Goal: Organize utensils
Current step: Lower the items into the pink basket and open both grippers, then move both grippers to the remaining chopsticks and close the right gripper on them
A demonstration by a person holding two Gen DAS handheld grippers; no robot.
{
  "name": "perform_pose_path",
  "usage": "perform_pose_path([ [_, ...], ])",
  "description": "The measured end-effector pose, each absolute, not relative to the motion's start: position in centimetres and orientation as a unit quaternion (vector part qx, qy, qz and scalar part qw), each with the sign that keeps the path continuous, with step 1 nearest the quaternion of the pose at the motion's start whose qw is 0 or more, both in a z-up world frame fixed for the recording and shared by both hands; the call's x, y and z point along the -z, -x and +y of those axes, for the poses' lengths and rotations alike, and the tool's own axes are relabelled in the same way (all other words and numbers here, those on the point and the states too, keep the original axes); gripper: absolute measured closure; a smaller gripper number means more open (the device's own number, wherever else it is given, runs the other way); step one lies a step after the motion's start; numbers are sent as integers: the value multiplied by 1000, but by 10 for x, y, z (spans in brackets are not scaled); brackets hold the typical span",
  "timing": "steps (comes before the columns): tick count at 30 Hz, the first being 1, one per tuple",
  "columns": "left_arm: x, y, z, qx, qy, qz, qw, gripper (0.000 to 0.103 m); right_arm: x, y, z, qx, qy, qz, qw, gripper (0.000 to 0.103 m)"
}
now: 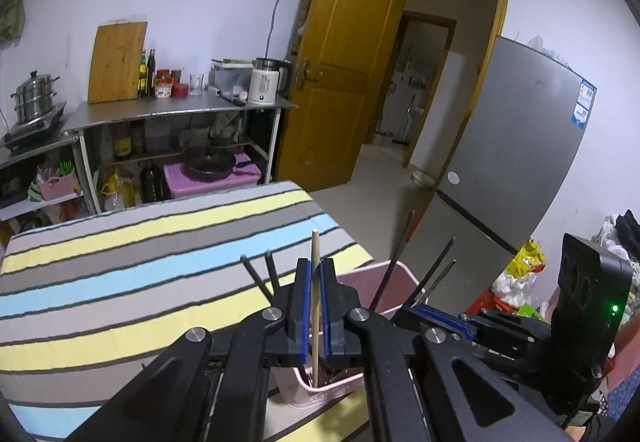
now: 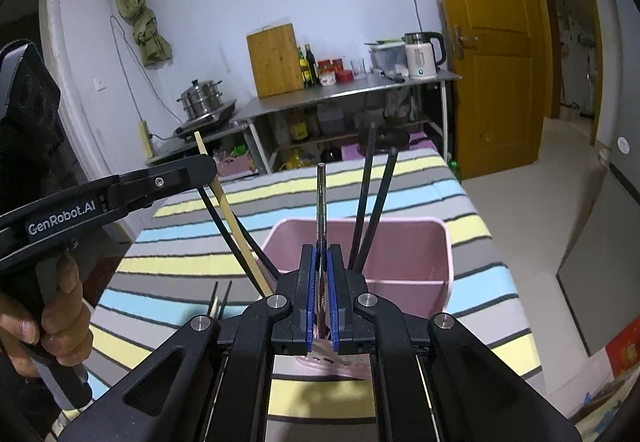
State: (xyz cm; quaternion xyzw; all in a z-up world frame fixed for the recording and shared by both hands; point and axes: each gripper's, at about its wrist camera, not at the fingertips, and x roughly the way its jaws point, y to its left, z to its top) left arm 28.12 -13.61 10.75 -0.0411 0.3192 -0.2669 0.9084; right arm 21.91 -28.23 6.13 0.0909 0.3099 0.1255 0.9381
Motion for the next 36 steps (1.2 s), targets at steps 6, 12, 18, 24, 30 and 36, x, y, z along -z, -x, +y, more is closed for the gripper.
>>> perform_pose_path([
  [6,-94,-278,-133,269,40,329,904,99,-50,-221,-282,-127,-91,327,932,97],
  [12,-94,-272,-126,264,45,330,905,98,-48,-217,-281,-122,-90,335,930,96],
  [18,-103,-256,-110,259,52,316,911,97,-52,-207,-287,-113,-95,332,932,88],
  [24,-105,-231,-88,246,52,306,918,97,-57,-191,-292,-109,-99,324,935,88],
  [30,-98,-202,-67,231,50,304,923,97,-61,-174,-295,-106,-101,318,937,87],
  [36,-84,-182,-39,205,62,316,924,90,-65,-158,-293,-107,-102,312,939,87],
])
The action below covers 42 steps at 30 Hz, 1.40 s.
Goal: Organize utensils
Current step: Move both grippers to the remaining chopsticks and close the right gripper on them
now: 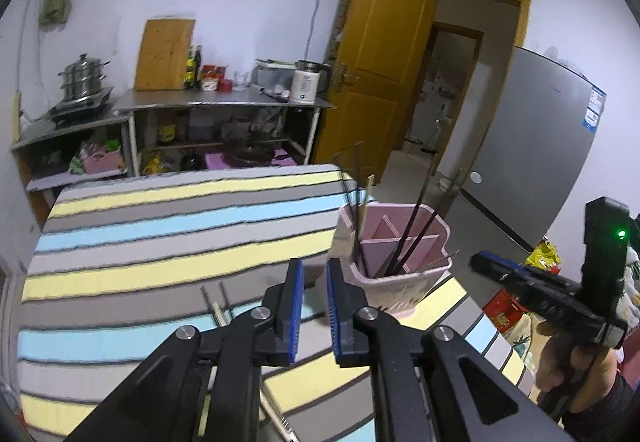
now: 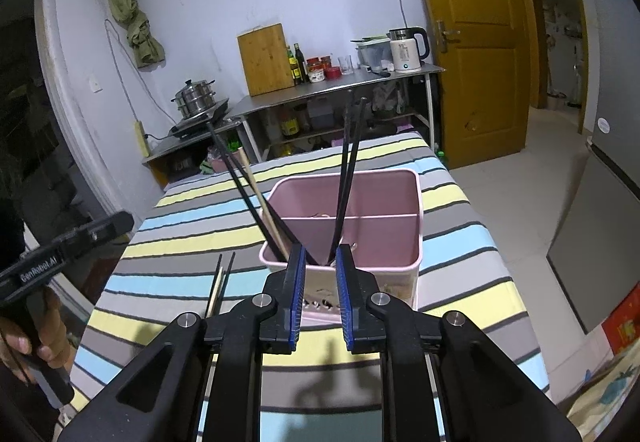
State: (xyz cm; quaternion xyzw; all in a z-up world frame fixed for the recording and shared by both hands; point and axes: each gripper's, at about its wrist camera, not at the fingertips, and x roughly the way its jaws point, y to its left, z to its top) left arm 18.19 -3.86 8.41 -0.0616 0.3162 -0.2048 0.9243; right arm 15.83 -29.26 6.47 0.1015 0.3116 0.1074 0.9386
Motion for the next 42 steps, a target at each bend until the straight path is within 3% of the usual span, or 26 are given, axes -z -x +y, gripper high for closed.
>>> perform_pose_path([
  [21,8,-160,18,139,103,403,899,90,-25,-145,-224,-199,-80,352,911,87],
  [42,50,-174,54,115,140,429,885,90,43,-186,-138,-261,-46,436,860,89],
])
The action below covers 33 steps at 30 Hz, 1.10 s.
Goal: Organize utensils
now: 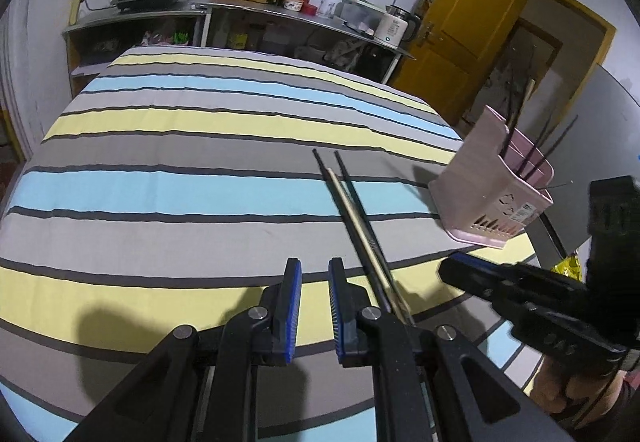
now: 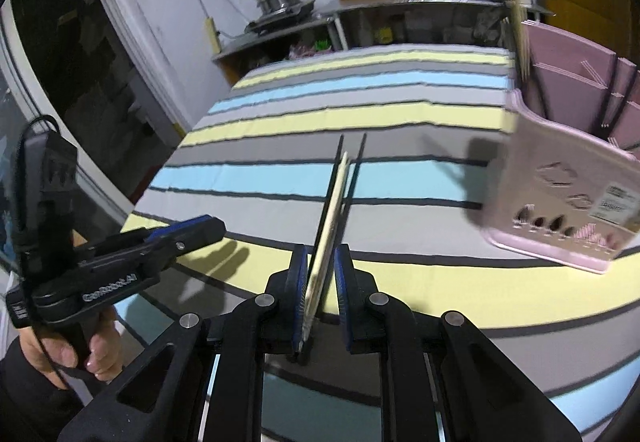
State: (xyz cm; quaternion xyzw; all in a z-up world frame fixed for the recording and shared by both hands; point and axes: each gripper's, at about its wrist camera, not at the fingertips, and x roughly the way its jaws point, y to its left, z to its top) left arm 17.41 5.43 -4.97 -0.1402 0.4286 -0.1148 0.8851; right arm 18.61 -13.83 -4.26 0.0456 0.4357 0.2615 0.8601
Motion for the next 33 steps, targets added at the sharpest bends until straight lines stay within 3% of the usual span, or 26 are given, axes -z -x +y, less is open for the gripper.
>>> perform_pose_path([
  [9,58,-180,67,109,157,431,882,90,81,-209,-110,-256,-15,479,840,89],
  [22,68,-211,28,132,139,449,873,90,83,-207,-127,-227,-23,467,854,97],
  [33,83,-244,-8,127,115,472,865,90,87,-204,-163,-199,-68,471,857,97],
])
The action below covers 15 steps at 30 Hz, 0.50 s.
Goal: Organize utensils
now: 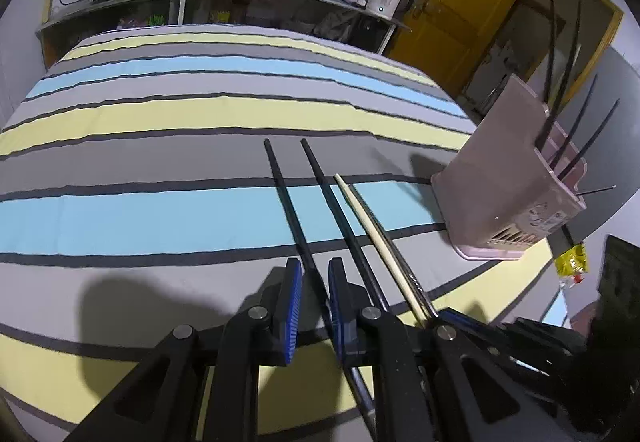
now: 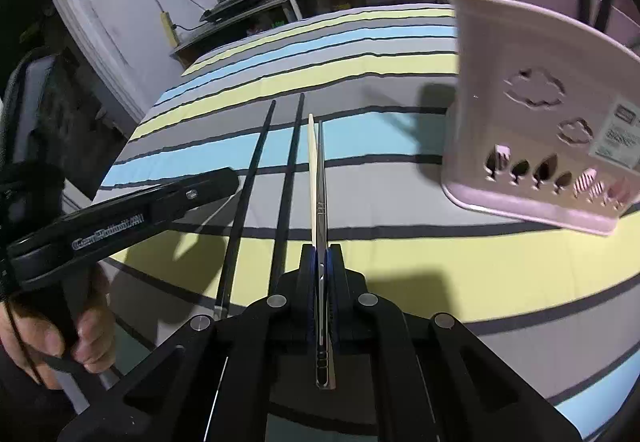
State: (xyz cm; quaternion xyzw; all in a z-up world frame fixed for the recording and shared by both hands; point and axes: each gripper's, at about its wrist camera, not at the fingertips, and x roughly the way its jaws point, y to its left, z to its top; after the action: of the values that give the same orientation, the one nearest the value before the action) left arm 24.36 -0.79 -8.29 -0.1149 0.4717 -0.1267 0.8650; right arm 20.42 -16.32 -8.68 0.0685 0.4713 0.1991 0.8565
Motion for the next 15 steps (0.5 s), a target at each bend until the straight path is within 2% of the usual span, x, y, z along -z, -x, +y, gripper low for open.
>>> perform_pose_path([
  [8,89,-247,-25,102,48,467,877,92,87,-194,-175,-178,-105,477,855,97],
  [15,88,-237,-6,79,41,470,878,92,90,-179,-194,-148,-153,484,849,97],
])
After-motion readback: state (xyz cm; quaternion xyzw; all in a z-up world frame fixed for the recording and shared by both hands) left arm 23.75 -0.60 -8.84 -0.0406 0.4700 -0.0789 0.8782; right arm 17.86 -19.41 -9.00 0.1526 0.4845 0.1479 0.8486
